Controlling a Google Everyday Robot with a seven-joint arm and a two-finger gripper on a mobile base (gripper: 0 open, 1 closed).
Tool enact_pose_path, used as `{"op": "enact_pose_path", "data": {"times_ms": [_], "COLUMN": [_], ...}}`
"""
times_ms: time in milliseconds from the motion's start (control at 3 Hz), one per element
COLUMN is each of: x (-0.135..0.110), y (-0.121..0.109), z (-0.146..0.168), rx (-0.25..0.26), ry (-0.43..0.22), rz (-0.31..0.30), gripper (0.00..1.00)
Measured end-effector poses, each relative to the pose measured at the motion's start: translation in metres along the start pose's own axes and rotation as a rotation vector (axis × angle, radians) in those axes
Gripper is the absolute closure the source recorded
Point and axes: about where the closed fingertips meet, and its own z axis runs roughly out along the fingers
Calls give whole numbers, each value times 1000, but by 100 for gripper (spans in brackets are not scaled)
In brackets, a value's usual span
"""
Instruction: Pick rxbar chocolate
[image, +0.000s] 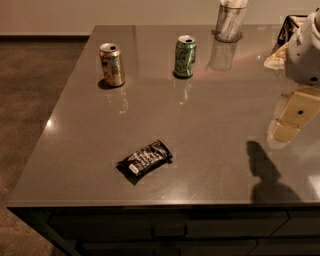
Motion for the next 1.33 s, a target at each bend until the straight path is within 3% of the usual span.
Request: {"op": "enact_pose_path", "data": {"times_ms": [667, 1333], "x": [-3, -58], "y": [-1, 25], "z": [-2, 22], "rx": [-9, -78], "ry": [-8, -65], "rz": [-3, -190], "gripper": [0, 0]}}
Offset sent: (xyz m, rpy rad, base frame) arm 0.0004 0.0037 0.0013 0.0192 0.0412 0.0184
